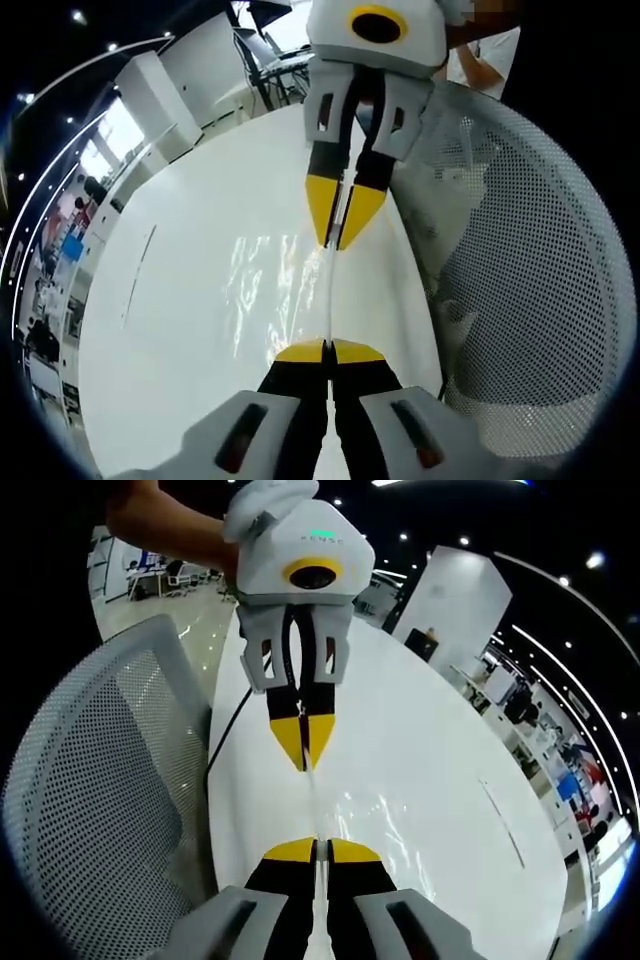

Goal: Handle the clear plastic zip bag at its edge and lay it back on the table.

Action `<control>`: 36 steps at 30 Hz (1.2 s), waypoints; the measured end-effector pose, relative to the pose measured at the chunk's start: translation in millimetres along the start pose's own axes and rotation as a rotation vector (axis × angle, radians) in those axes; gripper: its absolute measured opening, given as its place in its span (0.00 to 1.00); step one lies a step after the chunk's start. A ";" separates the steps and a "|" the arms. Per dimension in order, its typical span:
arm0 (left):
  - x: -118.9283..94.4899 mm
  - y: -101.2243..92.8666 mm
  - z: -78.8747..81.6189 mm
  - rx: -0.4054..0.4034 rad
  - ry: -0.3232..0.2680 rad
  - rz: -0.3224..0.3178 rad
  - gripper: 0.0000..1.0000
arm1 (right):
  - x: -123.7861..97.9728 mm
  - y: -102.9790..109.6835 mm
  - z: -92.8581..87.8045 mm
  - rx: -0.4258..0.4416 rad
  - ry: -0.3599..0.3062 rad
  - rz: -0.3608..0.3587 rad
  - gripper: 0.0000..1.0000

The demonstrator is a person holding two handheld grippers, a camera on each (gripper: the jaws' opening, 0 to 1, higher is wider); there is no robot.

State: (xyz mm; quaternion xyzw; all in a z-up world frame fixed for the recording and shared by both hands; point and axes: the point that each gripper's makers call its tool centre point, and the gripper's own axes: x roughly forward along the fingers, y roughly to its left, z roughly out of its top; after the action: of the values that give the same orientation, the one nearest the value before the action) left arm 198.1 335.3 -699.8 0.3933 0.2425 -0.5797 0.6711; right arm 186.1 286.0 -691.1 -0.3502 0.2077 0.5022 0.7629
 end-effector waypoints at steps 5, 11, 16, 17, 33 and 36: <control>-0.7 -0.5 0.0 -0.001 0.001 0.002 0.00 | -0.5 0.6 -0.6 0.003 0.000 0.000 0.00; -1.5 -0.9 -2.2 -0.005 0.002 0.002 0.00 | 0.0 2.0 -0.8 0.004 -0.001 0.003 0.00; -2.4 -1.2 -3.8 -0.015 0.001 0.004 0.00 | -0.2 2.1 -1.9 0.007 0.000 0.003 0.00; -2.5 -1.3 -4.0 -0.018 0.001 0.004 0.00 | 0.0 1.9 -2.1 0.010 -0.001 0.002 0.00; -2.8 -0.6 -6.5 -0.030 0.003 0.014 0.00 | 1.3 -1.6 -3.5 0.024 -0.008 -0.001 0.00; -2.3 -0.4 -6.6 -0.033 0.002 0.014 0.00 | 0.7 -2.1 -4.6 0.024 -0.006 -0.002 0.00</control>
State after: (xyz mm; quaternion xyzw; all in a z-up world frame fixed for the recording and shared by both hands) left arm 198.1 341.9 -701.9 0.3845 0.2499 -0.5704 0.6814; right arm 188.4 282.5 -694.0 -0.3397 0.2113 0.4999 0.7682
